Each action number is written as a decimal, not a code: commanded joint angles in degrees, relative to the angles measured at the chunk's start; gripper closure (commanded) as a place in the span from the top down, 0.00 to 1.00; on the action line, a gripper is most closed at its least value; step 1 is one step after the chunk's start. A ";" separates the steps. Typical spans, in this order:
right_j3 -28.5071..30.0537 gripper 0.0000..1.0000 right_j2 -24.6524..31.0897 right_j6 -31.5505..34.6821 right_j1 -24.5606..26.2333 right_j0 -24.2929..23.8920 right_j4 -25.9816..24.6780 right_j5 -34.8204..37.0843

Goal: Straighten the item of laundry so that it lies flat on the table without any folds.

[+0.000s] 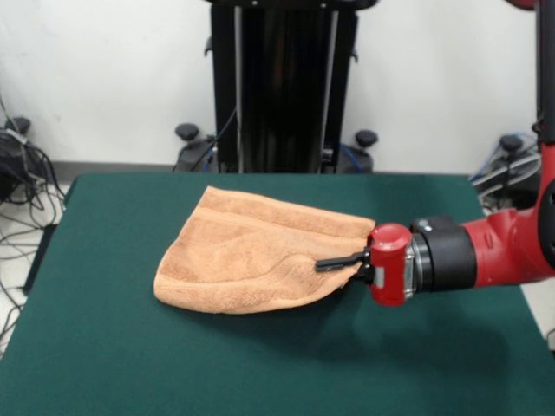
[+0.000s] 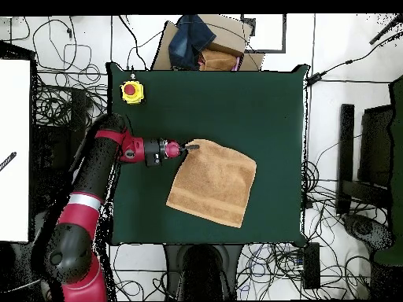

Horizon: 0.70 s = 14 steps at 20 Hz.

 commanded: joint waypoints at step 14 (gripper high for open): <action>-6.15 1.00 -0.46 19.85 3.64 -2.04 1.55 6.03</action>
